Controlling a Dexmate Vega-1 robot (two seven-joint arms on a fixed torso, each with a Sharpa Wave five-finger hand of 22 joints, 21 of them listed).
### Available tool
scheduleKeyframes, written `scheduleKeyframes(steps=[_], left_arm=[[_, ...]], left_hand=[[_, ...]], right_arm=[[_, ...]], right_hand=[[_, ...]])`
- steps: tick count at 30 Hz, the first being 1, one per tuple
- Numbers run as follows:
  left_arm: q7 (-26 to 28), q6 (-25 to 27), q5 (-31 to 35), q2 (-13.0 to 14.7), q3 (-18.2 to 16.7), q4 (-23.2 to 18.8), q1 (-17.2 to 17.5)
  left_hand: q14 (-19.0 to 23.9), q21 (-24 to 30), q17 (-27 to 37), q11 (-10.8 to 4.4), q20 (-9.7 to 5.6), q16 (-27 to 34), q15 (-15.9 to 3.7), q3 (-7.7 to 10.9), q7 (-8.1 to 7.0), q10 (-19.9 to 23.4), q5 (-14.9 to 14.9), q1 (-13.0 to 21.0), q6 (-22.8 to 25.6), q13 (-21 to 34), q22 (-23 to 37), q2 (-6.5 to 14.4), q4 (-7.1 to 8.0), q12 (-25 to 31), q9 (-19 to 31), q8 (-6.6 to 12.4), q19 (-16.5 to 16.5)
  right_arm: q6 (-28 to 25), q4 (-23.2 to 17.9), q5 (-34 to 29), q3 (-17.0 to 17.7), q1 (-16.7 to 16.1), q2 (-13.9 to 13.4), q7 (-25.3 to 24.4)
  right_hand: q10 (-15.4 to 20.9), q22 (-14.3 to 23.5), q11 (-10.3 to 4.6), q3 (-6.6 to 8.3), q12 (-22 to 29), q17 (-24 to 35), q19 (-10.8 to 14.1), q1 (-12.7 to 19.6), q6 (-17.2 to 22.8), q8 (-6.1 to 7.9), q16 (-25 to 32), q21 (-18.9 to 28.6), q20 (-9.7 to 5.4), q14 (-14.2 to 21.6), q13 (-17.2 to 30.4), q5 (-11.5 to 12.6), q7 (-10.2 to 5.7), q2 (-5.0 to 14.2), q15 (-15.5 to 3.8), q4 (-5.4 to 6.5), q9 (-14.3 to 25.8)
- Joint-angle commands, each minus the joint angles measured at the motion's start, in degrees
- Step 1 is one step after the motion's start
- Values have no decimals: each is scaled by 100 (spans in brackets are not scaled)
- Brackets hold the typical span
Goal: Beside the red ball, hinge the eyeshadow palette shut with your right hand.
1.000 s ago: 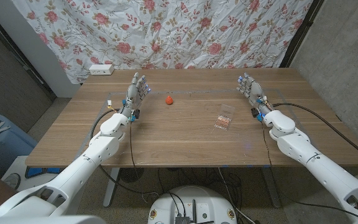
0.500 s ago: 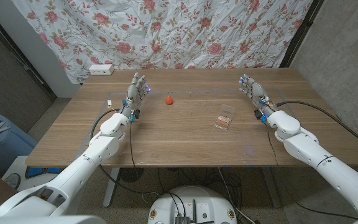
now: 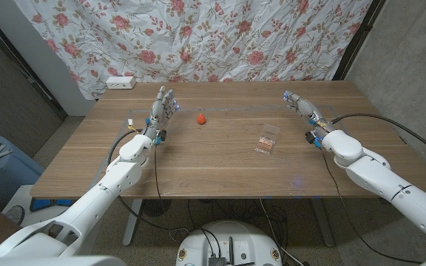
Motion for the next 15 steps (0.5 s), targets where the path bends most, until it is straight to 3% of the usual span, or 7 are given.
scheduleKeyframes(steps=[1,15], left_arm=[[-1,1,-1,2,0,3,-3],[-1,2,-2,3,-1,1,-2]], left_hand=[[21,25,29,-34,5,34,-136,48,-40,1,40,27,-10,23,21,55,-10,28,24,30,43],[24,24,29,-54,11,35,-127,48,-40,-12,40,27,-11,23,21,55,-10,23,24,29,40]], right_arm=[[-713,-707,-514,-6,-147,-515,-77],[-1645,-1334,-703,-63,-90,-985,246]], right_hand=[[114,14,-20,4,42,5,-40,-76,56,38,-3,6,-7,-57,16,8,34,48,3,-30,6],[134,14,14,-12,7,-25,-189,-103,-16,13,-6,18,-22,-125,11,4,77,62,52,-38,7]])
